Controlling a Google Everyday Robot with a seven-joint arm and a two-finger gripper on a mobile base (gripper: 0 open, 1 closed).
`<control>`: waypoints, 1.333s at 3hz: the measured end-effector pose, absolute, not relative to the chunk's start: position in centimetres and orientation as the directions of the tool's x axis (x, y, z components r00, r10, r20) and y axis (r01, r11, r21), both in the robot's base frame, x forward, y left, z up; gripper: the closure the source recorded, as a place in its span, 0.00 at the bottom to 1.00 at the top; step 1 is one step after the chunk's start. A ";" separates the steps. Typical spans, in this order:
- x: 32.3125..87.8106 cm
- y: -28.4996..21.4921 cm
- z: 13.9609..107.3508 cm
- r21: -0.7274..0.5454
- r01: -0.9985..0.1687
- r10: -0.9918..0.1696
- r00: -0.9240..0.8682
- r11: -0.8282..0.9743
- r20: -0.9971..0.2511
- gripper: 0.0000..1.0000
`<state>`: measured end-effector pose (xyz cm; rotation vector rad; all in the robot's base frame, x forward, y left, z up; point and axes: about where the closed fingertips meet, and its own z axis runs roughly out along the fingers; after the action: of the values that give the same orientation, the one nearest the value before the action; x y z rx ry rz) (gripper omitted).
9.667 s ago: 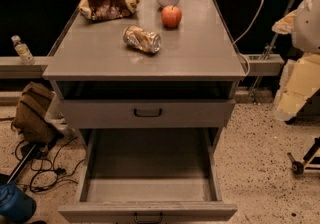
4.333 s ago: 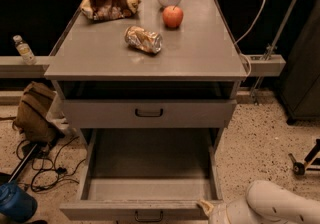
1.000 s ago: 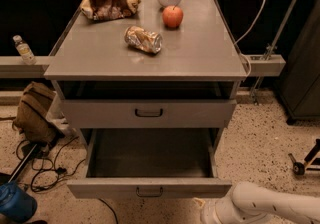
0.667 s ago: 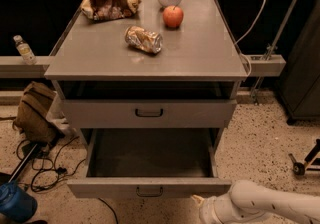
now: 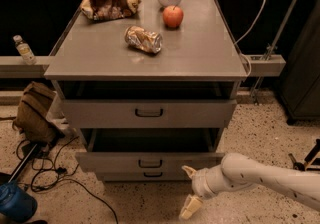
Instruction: Close middle drawer
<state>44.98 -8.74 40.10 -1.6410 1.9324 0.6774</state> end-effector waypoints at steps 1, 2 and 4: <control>45.0 -8.7 40.1 0.046 -0.988 -0.733 -0.139 0.145 -0.666 0.00; 48.0 -8.5 40.8 0.006 -0.986 -0.747 -0.128 0.164 -0.652 0.00; 53.9 -10.2 40.5 -0.057 -0.969 -0.730 -0.143 0.242 -0.669 0.00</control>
Offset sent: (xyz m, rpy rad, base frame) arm 0.0757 0.0022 0.0196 -0.0643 -0.0961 -0.0529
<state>53.90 -10.16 40.52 -1.5466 1.9361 0.5311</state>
